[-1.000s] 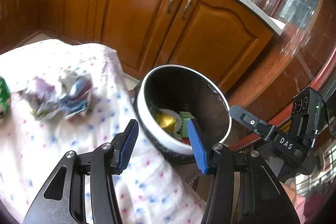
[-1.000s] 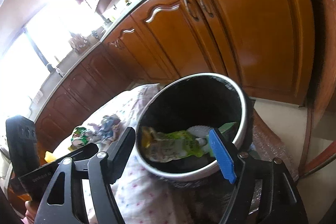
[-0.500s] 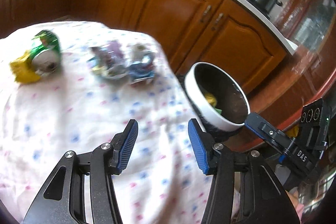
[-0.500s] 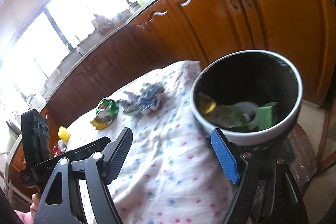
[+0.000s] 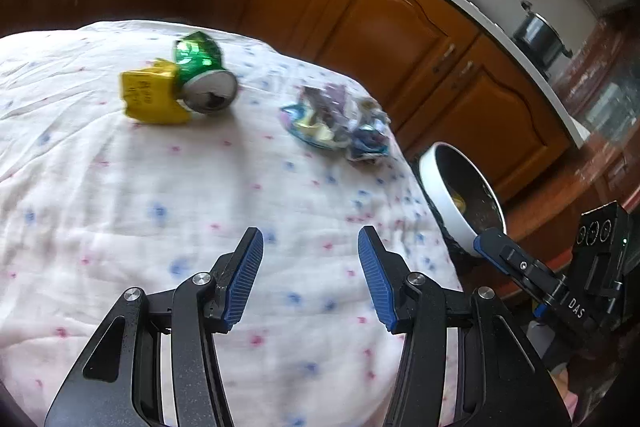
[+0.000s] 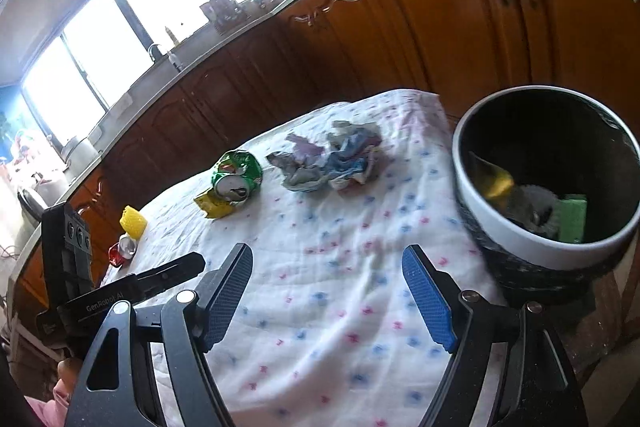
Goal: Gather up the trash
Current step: 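Move both open tools back toward the remaining trash on the table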
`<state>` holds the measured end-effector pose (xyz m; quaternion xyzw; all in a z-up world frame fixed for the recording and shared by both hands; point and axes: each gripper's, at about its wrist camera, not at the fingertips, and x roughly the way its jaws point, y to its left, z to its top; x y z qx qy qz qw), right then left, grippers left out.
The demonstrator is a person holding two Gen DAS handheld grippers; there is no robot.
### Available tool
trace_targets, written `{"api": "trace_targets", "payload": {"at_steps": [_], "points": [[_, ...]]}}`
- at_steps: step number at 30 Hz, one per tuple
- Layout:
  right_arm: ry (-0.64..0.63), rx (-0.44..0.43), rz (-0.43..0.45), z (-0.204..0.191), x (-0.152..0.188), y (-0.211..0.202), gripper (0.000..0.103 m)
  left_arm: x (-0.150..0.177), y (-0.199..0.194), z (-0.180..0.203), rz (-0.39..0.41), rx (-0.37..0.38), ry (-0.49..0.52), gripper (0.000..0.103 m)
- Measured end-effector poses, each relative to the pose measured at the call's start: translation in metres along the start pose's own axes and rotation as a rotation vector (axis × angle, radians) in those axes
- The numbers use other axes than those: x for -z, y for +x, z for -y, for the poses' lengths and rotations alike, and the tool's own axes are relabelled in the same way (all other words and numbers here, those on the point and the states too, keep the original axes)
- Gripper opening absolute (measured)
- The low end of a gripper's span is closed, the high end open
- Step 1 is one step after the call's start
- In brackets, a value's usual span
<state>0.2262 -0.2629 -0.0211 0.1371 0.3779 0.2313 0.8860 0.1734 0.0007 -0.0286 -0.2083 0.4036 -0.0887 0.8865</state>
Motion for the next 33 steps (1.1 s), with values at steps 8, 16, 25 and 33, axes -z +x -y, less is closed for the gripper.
{"api": "trace_targets", "payload": {"at_steps": [8, 16, 25, 33], "points": [[-0.044, -0.029, -0.030, -0.022, -0.009, 0.026, 0.079, -0.010, -0.011, -0.032, 0.032, -0.037, -0.044, 0.050], [-0.087, -0.062, -0.046, -0.041, -0.024, 0.054, 0.079, -0.028, -0.012, -0.058, 0.053, -0.088, -0.065, 0.050], [-0.134, -0.052, -0.044, -0.053, -0.049, 0.088, 0.079, -0.067, -0.002, -0.085, 0.081, -0.150, -0.067, 0.062], [-0.207, 0.008, -0.076, -0.061, -0.066, 0.130, 0.078, -0.096, 0.020, -0.100, 0.078, -0.172, -0.043, 0.062]]}}
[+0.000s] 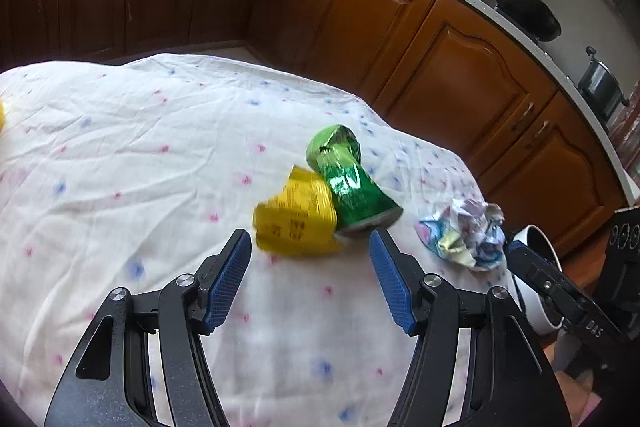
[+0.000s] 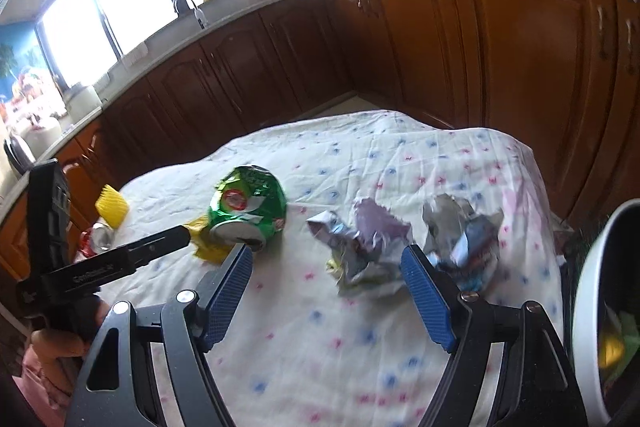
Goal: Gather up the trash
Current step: 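Move both open tools back toward the remaining trash on the table, then grasp the yellow snack bag with the left tool while the right tool grasps a crumpled wrapper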
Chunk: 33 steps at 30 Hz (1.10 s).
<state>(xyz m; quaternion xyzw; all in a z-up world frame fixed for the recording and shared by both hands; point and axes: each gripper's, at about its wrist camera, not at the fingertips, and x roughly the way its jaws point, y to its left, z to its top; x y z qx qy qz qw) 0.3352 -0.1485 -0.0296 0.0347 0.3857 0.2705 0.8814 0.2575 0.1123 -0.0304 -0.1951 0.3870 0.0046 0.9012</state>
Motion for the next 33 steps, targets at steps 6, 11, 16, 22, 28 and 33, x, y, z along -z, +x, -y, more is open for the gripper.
{"api": "trace_targets", "payload": {"at_steps": [6, 11, 16, 22, 28, 33], "points": [[-0.031, 0.049, -0.059, 0.003, 0.000, 0.032, 0.053, -0.006, 0.022, 0.000, -0.026, -0.007, 0.042, 0.062], [-0.021, 0.060, -0.066, 0.006, 0.006, 0.033, 0.010, -0.001, 0.030, 0.003, -0.039, 0.004, 0.071, 0.043], [-0.008, 0.010, -0.049, -0.001, 0.014, 0.013, 0.001, 0.004, 0.019, 0.010, -0.008, -0.006, 0.110, 0.040], [0.018, -0.060, -0.025, -0.007, 0.028, -0.018, 0.001, 0.019, -0.013, 0.010, 0.025, 0.020, 0.073, 0.039], [0.055, -0.102, 0.008, -0.001, 0.043, -0.056, 0.001, 0.036, -0.046, 0.023, 0.048, 0.069, 0.069, 0.039], [0.089, -0.097, 0.046, 0.014, 0.053, -0.089, 0.001, 0.047, -0.062, 0.051, 0.050, 0.126, 0.106, 0.039]]}}
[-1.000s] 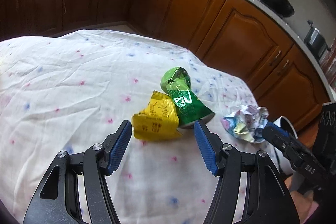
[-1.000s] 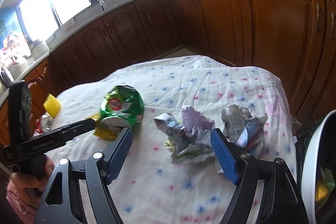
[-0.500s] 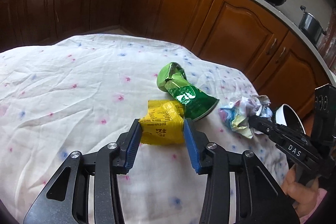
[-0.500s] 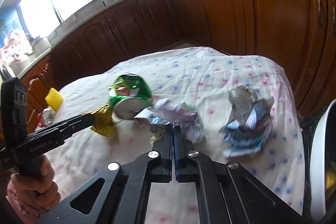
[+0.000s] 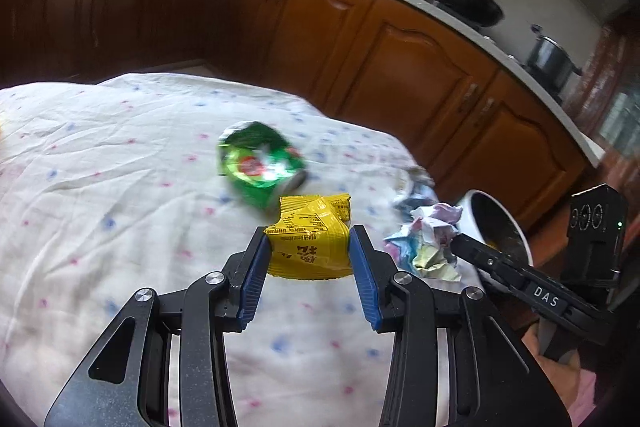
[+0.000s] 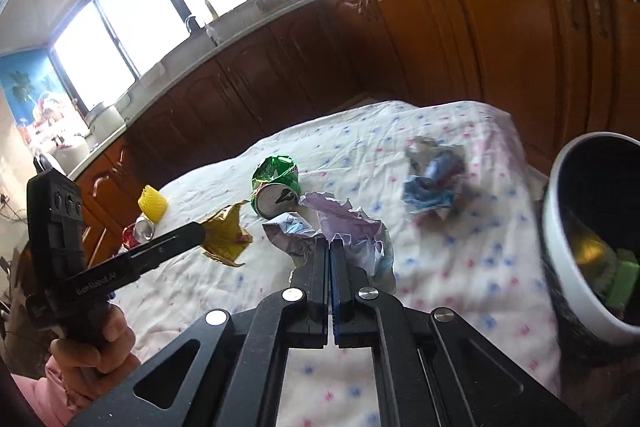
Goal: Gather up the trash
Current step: 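Grasp the yellow snack bag with the left tool while the right tool grasps a crumpled wrapper, then carry the yellow bag and crumpled wrapper over the bin with both tools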
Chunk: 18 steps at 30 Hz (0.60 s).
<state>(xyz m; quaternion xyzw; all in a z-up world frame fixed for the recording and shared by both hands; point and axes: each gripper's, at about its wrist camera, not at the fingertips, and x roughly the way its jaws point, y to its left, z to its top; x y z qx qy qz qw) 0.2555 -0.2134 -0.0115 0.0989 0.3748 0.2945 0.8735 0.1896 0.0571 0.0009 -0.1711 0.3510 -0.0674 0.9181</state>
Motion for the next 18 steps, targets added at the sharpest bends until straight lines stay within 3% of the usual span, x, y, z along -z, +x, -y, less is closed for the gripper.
{"api": "trace_targets", "payload": {"at_steps": [18], "points": [[0.123, 0.124, 0.116, 0.073, 0.017, -0.093, 0.001, 0.013, 0.020, 0.112, -0.051, 0.153, 0.159, 0.039]]}}
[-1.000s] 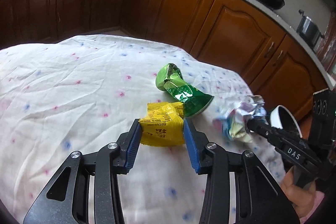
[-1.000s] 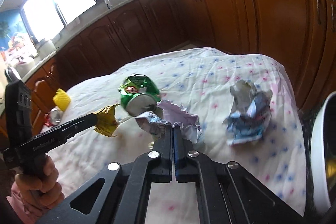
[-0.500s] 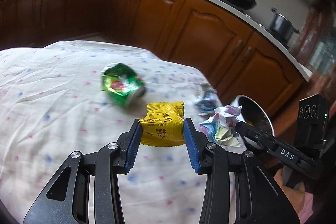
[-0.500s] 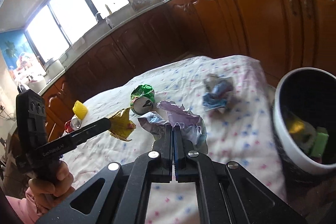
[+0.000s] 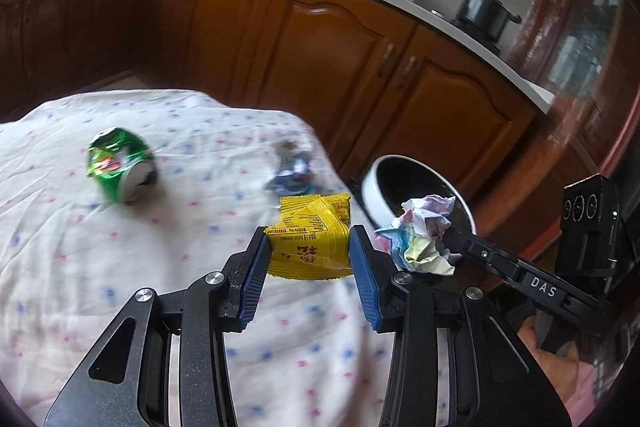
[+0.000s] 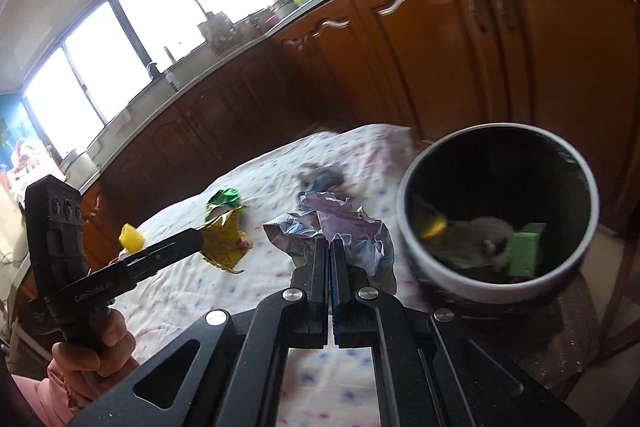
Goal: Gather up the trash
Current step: 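Carry the yellow bag and crumpled wrapper over the bin with both tools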
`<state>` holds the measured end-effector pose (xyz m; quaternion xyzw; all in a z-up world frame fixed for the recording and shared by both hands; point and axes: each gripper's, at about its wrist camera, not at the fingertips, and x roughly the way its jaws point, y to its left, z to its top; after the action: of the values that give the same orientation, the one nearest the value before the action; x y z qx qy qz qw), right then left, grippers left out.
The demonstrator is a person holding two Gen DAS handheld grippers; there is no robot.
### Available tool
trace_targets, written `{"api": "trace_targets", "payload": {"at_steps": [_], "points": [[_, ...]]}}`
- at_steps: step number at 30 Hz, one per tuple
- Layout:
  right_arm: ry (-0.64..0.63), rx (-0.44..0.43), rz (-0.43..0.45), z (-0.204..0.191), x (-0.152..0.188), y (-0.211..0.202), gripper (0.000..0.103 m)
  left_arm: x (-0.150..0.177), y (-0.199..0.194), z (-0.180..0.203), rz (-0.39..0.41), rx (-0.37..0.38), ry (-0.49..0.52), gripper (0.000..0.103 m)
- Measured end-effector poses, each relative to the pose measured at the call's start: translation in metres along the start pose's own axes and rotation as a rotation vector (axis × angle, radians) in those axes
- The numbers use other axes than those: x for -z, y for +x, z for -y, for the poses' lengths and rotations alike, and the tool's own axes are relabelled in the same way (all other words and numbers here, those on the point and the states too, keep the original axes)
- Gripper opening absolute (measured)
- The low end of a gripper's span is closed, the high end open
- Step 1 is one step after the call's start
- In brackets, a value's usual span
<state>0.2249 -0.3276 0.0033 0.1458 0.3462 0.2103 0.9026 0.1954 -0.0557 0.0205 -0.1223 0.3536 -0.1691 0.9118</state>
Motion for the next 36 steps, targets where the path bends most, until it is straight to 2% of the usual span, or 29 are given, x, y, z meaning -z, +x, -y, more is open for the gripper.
{"api": "trace_targets", "payload": {"at_steps": [15, 25, 36], "points": [[0.068, 0.112, 0.085, 0.061, -0.023, -0.034, 0.001, -0.019, 0.043, 0.073, -0.033, 0.083, 0.117, 0.039], [0.101, 0.166, 0.075, 0.097, -0.032, -0.024, 0.001, -0.028, 0.080, 0.115, -0.079, 0.111, 0.173, 0.039], [0.116, 0.190, 0.046, 0.112, -0.039, -0.009, 0.001, -0.034, 0.120, 0.146, -0.127, 0.112, 0.234, 0.039]]}}
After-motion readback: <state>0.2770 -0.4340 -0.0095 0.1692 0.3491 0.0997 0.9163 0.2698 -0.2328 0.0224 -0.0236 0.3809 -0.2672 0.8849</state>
